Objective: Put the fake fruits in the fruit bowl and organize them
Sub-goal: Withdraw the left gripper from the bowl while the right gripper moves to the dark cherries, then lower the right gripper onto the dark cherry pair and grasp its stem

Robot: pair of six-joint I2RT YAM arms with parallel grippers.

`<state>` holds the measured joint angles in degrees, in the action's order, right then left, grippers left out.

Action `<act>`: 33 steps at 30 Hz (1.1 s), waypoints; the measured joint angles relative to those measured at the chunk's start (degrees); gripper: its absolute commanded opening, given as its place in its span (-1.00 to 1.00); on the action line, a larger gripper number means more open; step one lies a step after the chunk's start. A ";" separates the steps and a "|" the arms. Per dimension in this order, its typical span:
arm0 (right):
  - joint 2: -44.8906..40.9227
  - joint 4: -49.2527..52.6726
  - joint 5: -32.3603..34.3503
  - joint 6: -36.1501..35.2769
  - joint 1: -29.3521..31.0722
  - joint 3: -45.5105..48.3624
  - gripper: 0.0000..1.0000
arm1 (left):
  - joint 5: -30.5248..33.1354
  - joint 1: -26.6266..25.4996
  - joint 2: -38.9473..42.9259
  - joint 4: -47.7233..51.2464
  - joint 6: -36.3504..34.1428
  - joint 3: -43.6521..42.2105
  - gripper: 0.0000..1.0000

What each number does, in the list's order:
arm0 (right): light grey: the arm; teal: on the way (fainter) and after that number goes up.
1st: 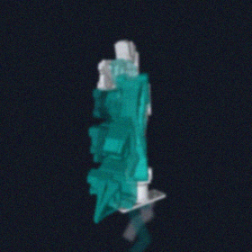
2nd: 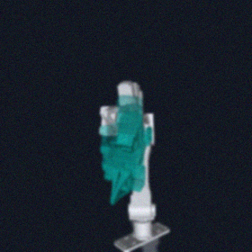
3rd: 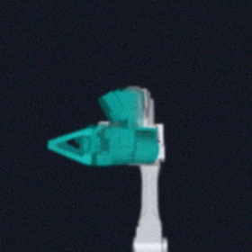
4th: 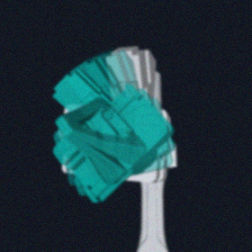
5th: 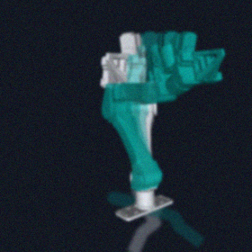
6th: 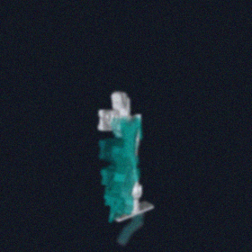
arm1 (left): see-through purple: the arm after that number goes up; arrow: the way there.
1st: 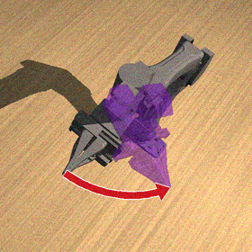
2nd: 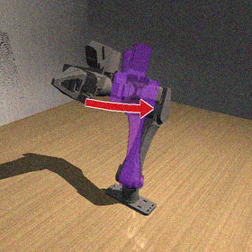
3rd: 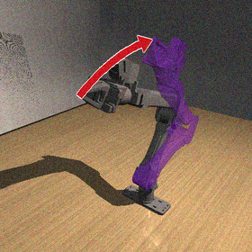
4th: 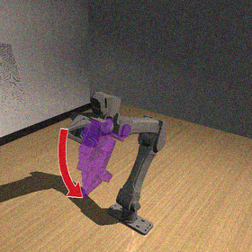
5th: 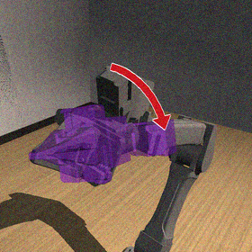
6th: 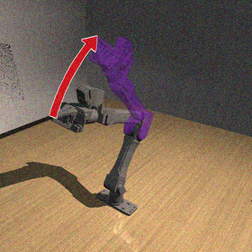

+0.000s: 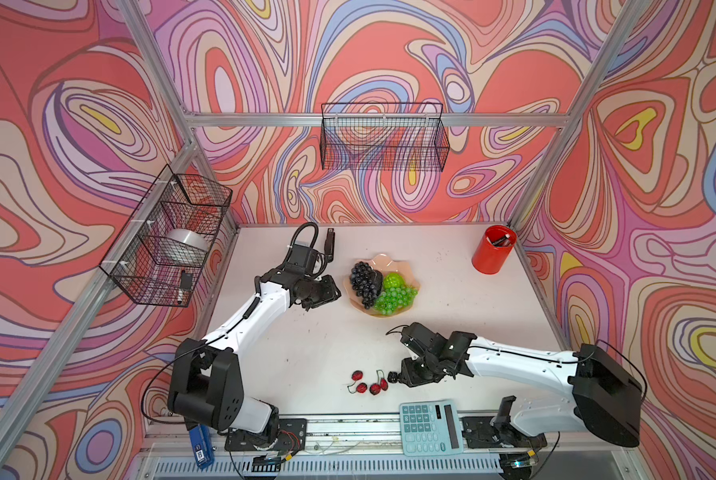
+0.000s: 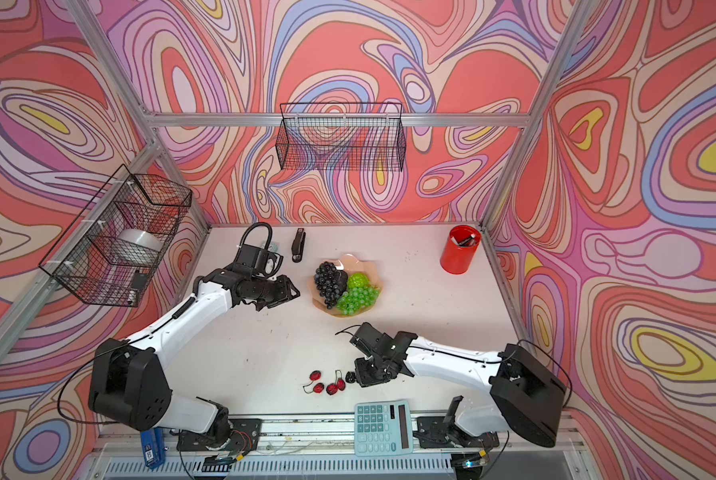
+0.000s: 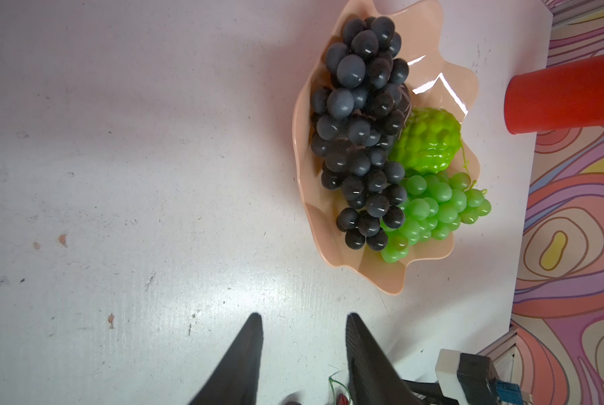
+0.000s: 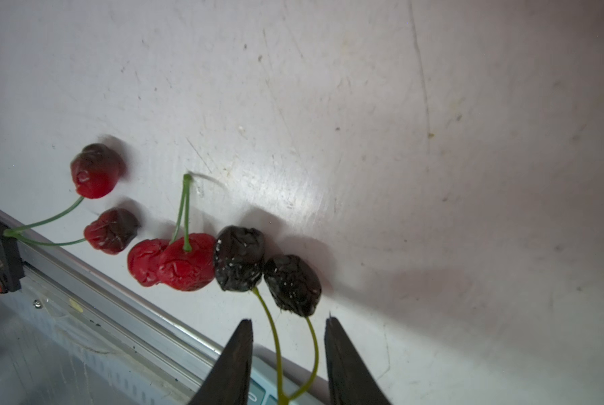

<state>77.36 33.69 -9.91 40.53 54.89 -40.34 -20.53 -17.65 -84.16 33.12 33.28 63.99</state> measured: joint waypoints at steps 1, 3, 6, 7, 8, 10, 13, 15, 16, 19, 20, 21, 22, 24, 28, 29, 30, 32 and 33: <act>0.00 -0.26 -0.04 -0.07 0.00 0.22 -0.40 | -0.02 0.00 -0.09 0.00 0.00 0.00 -0.14; 0.00 -0.61 -0.09 -0.07 0.00 0.50 -0.47 | -0.04 0.00 -0.26 0.00 0.00 0.00 -0.14; 0.00 -1.07 -0.22 0.00 0.02 0.61 -0.53 | -0.04 0.00 -0.48 0.00 0.00 0.00 -0.14; 0.00 -1.25 -0.20 -0.07 0.02 0.61 -0.56 | -0.04 0.00 -0.48 0.00 0.00 0.00 -0.14; 0.00 -1.40 -0.20 -0.04 0.04 0.61 -0.59 | -0.02 0.00 -0.48 0.00 0.00 0.00 -0.14; 0.04 -1.81 -0.20 -0.28 0.04 0.61 -0.65 | -0.02 0.00 -0.48 0.00 0.00 0.00 -0.15; 0.24 -2.25 -0.24 -0.55 0.04 0.61 -0.76 | -0.02 0.00 -0.48 0.00 0.00 0.00 -0.15; 0.39 -2.43 -0.24 -0.50 0.04 0.61 -0.79 | 0.00 0.00 -0.48 0.00 -0.02 0.00 -0.14; 0.42 -2.43 -0.24 -0.52 0.04 0.61 -0.80 | 0.00 0.00 -0.48 0.00 0.00 0.00 -0.14; 0.42 -2.43 -0.22 -0.59 0.04 0.59 -0.90 | 0.00 0.00 -0.48 0.00 0.00 0.00 -0.15; 0.42 -2.43 -0.22 -0.57 0.04 0.59 -0.92 | 0.00 0.00 -0.48 0.00 0.00 0.00 -0.15; 0.42 -2.38 -0.20 -0.61 0.04 0.55 -0.93 | 0.00 0.00 -0.48 0.00 -0.02 0.00 -0.15; 0.39 -2.38 -0.20 -0.57 0.04 0.48 -0.92 | 0.00 0.00 -0.50 0.00 -0.02 0.00 -0.15; 0.39 -2.21 -0.20 -0.44 0.04 0.13 -0.63 | 0.00 0.00 -0.52 0.02 -0.02 0.00 -0.14; 0.17 -1.07 -0.04 -1.18 0.07 -1.27 -0.08 | 0.04 0.00 -0.68 0.04 -0.07 0.00 -0.15; -0.09 -0.59 -0.02 -1.44 0.07 -1.60 -0.07 | 0.04 0.00 -0.68 0.04 -0.07 0.00 -0.14; -0.39 -0.07 0.02 -1.88 0.07 -1.88 -0.08 | 0.04 0.00 -0.70 0.04 -0.09 0.00 -0.14; -0.98 0.61 -0.09 -2.32 0.07 -2.10 -0.08 | 0.04 0.00 -0.68 0.04 -0.09 0.00 -0.14; -1.14 0.98 -0.22 -2.56 0.07 -2.10 -0.10 | 0.04 0.00 -0.70 0.04 -0.11 0.00 -0.14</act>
<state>76.23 34.68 -10.13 37.98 54.96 -42.44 -20.49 -17.65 -84.86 33.17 33.17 63.99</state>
